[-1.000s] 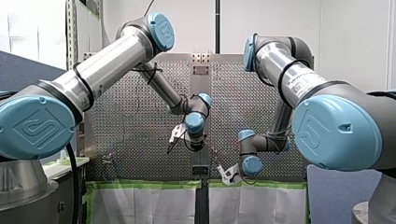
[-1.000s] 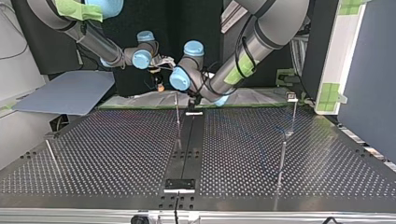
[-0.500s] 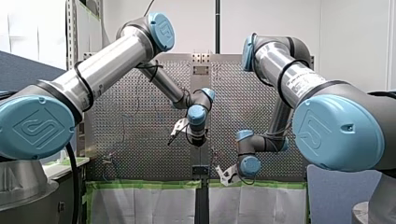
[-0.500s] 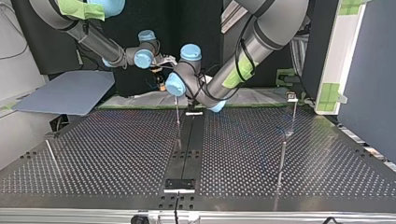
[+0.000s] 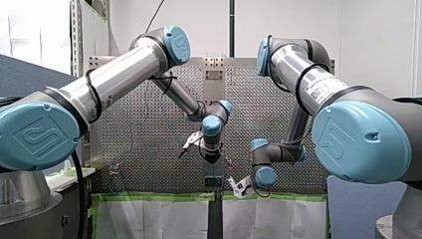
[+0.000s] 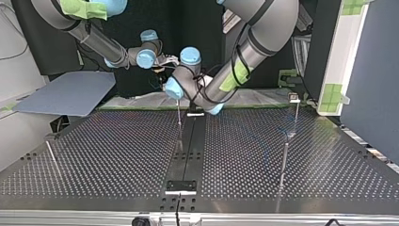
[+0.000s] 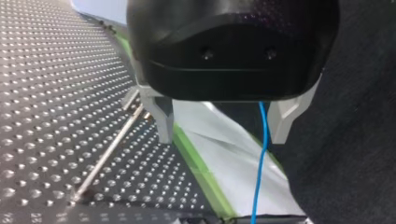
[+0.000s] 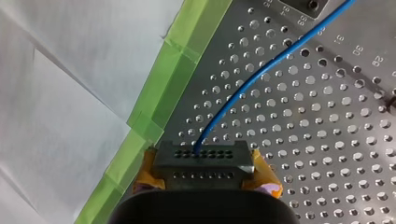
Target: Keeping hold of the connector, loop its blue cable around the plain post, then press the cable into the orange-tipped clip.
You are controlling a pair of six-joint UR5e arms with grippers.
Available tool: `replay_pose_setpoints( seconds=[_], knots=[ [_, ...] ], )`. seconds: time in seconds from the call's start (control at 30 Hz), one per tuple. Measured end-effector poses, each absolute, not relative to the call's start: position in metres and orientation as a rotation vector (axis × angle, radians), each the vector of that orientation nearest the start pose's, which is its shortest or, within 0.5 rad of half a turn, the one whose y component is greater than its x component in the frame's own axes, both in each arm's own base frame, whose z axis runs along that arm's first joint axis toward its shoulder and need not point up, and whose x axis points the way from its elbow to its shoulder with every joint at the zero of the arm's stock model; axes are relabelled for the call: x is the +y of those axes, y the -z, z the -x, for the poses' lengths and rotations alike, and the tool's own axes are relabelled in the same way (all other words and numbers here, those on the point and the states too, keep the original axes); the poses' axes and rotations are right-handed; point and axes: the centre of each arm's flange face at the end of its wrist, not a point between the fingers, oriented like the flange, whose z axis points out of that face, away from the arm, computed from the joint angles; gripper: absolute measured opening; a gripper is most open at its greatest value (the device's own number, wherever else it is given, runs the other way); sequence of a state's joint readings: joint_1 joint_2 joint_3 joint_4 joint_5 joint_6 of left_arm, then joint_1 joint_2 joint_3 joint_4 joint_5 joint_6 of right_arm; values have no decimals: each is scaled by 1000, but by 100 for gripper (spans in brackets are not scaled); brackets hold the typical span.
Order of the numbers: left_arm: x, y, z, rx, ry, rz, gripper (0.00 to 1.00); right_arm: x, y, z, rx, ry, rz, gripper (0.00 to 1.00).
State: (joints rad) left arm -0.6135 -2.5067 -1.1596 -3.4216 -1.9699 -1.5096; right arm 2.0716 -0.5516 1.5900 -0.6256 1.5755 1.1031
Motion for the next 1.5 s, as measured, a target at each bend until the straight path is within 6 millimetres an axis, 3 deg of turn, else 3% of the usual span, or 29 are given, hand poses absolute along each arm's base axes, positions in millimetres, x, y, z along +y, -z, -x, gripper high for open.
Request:
replay_pose_setpoints(
  seconds=[0.53,1.13,1.5],
  knots=[
    [-462,-127,-530,2260,-218,-559,100,-471,85,-412,-634,-999,-2045,0],
    [-438,-129,-517,2404,-326,-666,100,-467,86,-414,-632,-994,-2056,0],
    [-436,-138,-514,2474,-319,-714,100,-467,86,-415,-630,-996,-2057,0]
  ],
)
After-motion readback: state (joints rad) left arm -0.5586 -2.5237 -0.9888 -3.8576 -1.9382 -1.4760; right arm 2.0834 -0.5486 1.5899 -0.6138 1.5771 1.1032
